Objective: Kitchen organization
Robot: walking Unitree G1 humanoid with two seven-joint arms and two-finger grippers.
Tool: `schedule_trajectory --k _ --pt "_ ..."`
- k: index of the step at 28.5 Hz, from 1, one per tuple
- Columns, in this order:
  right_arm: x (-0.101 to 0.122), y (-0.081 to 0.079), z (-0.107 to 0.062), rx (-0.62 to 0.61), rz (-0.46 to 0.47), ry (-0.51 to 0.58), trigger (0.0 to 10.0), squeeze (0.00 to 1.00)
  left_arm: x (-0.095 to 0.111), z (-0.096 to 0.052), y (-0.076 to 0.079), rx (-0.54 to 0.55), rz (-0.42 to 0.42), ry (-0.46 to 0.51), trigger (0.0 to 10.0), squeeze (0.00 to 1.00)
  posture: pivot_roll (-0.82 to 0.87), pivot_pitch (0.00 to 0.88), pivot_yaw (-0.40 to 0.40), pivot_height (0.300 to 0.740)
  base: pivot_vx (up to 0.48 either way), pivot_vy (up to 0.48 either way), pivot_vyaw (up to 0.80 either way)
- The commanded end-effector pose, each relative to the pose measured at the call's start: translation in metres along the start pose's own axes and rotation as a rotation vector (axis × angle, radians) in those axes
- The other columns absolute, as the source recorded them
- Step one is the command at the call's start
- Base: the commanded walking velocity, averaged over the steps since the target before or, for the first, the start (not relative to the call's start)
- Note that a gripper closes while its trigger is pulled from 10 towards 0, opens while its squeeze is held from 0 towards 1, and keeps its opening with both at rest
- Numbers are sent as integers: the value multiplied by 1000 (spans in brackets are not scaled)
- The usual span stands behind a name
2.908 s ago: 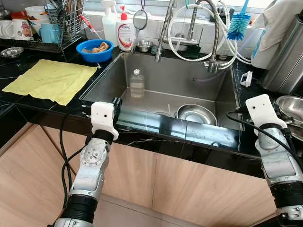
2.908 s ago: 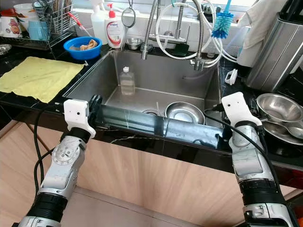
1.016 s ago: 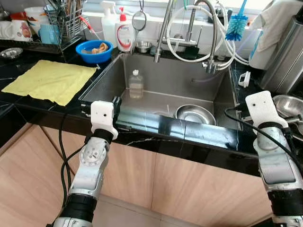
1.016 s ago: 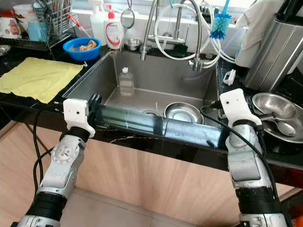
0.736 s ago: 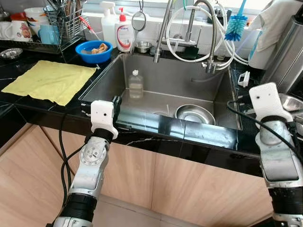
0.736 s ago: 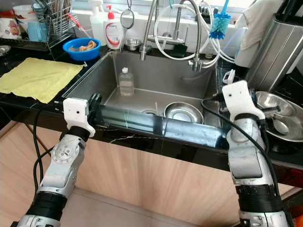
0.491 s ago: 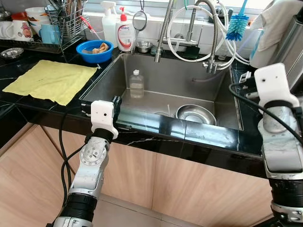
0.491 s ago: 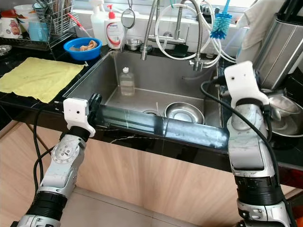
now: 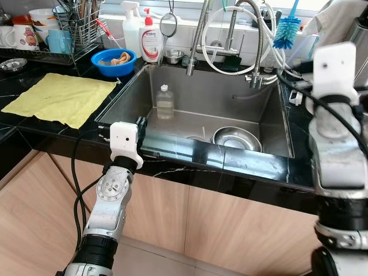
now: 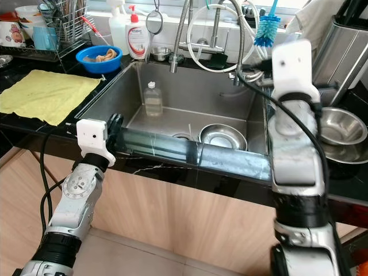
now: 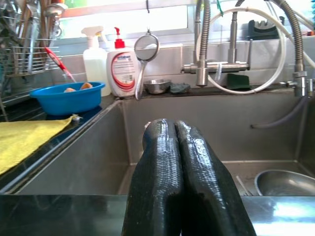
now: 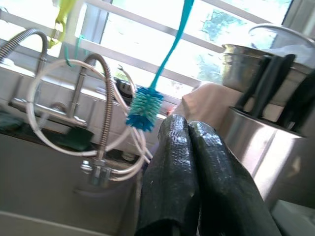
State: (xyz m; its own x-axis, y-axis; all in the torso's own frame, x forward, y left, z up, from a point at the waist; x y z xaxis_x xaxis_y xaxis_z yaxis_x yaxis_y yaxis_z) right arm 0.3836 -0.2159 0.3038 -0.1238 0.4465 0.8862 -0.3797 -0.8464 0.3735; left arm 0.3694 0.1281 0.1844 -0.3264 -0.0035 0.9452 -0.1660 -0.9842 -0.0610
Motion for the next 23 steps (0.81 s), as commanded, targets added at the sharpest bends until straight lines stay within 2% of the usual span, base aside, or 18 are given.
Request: schedule_trajectory --k 1,5,6,9,10,13,16,17,20,22,23 --pt "3 -4 7 17 74 4 10000 0 0 2 -2 5 6 -1 10000 0 85 0 -20 740 0 0 0" --pt "4 -13 17 54 146 18 10000 0 0 2 -2 6 7 0 10000 0 84 0 -21 740 0 0 0" --pt "-2 -31 24 164 220 6 10000 0 0 3 -2 4 9 1 10000 0 87 0 -23 740 0 0 0" --pt "-14 -58 27 312 395 -27 10000 0 1 4 -2 3 9 7 10000 0 99 0 -28 740 0 0 0" --pt "-14 -58 27 312 395 -27 10000 0 1 4 -2 3 9 7 10000 0 99 0 -28 740 0 0 0" --pt "-23 -77 28 385 420 -38 10000 0 2 4 -2 5 10 10 10000 0 101 0 -29 740 0 0 0" --pt "-38 -87 28 412 467 -85 10000 0 2 4 -2 4 10 12 10000 0 103 0 -29 740 0 0 0" --pt "-50 -92 28 414 480 -118 10000 0 2 4 -1 2 10 14 10000 0 109 0 -28 740 0 0 0" --pt "-59 -95 27 421 504 -130 10000 0 3 4 0 -2 10 16 10000 0 112 0 -26 740 0 0 0" --pt "-69 -93 26 396 435 -128 10000 0 3 4 0 -5 13 17 10000 0 116 0 -26 740 0 0 0" --pt "-72 -93 26 386 450 -135 10000 0 3 4 -1 -5 14 18 10000 0 116 0 -25 740 0 0 0"
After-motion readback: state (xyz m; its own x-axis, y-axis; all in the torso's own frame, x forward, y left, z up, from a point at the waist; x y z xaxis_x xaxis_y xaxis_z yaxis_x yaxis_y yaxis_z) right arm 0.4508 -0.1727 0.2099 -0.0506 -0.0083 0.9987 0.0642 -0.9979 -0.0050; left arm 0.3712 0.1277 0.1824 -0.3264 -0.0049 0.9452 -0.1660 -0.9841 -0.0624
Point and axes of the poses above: a point about 5 cm out from each wrist's last joint towards the gripper, its own z axis pointing out of the wrist towards the gripper, its own x axis along the axis of the wrist's last joint, y = z × x, the point moved 5 cm from there along z, pointing out of the wrist towards the gripper, and after that the axes turned 2 degrees about -z, right-handed, at the moved point
